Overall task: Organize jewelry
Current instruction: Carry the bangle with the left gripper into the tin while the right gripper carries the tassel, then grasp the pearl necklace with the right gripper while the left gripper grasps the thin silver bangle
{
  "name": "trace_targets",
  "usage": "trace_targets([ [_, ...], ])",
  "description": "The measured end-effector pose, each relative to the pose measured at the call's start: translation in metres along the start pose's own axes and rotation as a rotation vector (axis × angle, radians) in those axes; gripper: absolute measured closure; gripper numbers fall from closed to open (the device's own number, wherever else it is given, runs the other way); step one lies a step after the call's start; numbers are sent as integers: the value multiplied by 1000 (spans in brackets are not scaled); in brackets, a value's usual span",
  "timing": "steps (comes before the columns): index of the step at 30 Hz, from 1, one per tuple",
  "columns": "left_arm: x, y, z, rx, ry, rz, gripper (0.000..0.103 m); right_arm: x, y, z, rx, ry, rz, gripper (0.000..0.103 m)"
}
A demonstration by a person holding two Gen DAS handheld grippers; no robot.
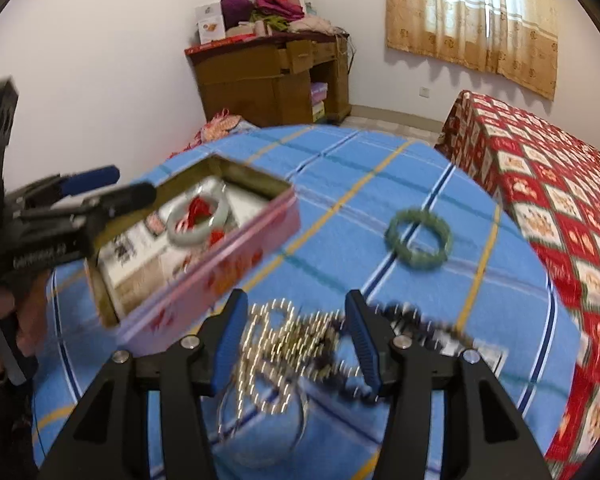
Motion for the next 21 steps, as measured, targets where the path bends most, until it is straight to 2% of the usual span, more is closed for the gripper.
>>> trace_targets([
  [8, 8, 2, 26, -25, -16, -28, 28, -21, -29, 16, -103, 107, 40, 51],
  [9, 9, 1, 27, -27, -17, -26, 28, -19, -31, 18, -113, 106, 44, 54],
  [12, 13, 3, 28, -28, -15, -11, 28, -15, -36, 24, -150, 94, 51, 76],
  [13, 14, 3, 28, -28, -17, -9, 28, -15, -35, 24, -147, 95, 51, 83],
  [16, 13, 7, 28, -27, -11, -4, 28, -17, -24, 21, -95, 81, 28, 94],
  [21, 10, 17, 26, -17, 12, 5, 28, -19, 7, 9, 14, 32, -1, 94],
])
Point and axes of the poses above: each gripper's, at about its wrist camera, not at the fingertips, and y roughly against the way its jaws point, x to its right, z to its underside, the point moved 10 cm from there along -y, roughly the way its jaws point, and after that the axes turned 15 degrees about -z, right-handed, at the moved point
